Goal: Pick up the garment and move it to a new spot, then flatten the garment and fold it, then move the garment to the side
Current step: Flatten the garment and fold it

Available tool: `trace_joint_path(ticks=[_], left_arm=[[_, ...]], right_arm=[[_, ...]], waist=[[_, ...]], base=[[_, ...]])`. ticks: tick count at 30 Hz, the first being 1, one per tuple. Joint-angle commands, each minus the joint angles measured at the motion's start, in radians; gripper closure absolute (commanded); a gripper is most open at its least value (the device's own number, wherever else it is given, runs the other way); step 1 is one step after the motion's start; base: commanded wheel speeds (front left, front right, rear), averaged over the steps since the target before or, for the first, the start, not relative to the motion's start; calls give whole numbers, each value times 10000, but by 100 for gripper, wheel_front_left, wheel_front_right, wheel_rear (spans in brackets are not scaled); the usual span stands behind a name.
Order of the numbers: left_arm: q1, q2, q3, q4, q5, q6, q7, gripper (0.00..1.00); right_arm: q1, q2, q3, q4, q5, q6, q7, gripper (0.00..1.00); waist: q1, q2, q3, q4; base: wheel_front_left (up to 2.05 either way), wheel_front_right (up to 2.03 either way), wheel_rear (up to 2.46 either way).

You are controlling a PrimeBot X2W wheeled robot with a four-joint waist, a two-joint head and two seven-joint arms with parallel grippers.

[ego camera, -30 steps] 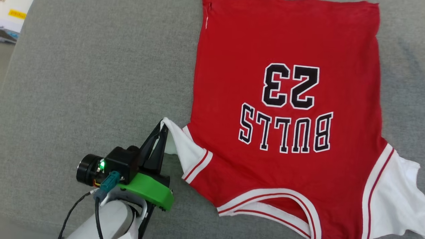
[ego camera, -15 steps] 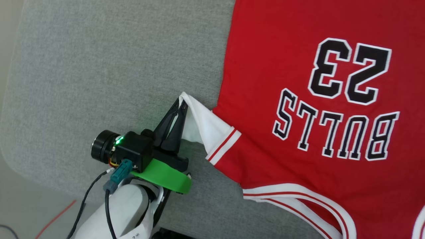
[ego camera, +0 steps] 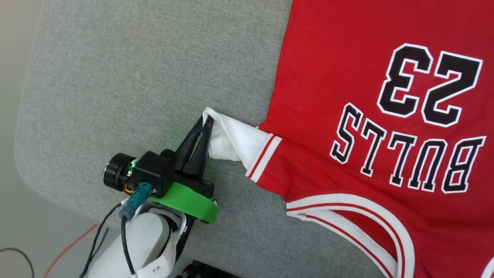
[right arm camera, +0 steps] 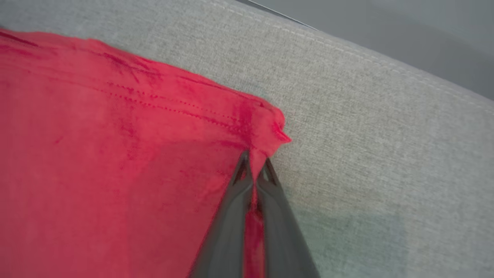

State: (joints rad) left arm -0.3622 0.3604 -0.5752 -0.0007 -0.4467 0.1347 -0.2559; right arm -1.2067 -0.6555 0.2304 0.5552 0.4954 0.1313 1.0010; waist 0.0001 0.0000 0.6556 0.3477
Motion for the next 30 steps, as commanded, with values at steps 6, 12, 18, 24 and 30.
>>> trace_joint_path(ticks=[6, 12, 18, 24, 30], left_arm=[[525, 70, 351, 432, 166, -13, -59, 100], [1185, 337, 673, 636, 47, 145, -58, 100], [1799, 610, 928, 639, -134, 381, -49, 100], [2253, 792, 1156, 759, -302, 542, -50, 100], [2550, 918, 1298, 858, -411, 590, -52, 100]], right_arm=[[761, -49, 124, -147, 475, -6, -1041, 100], [2257, -1079, 1003, -1232, 1608, -6, -1871, 100], [4714, -2358, 1625, -2710, 2732, -6, -2462, 100], [7392, -2988, 1511, -3818, 3590, -6, -3063, 100], [10081, -2886, 516, -4359, 4173, -6, -3606, 100]], waist=[[-1, 0, -1494, -760], [-1, 0, -2715, -1440], [-1, 0, -3536, -2190], [-1, 0, -4120, -2826], [-1, 0, -4387, -3166]], base=[[0, 0, 0], [0, 0, 0], [0, 0, 0], [0, 0, 0], [0, 0, 0]])
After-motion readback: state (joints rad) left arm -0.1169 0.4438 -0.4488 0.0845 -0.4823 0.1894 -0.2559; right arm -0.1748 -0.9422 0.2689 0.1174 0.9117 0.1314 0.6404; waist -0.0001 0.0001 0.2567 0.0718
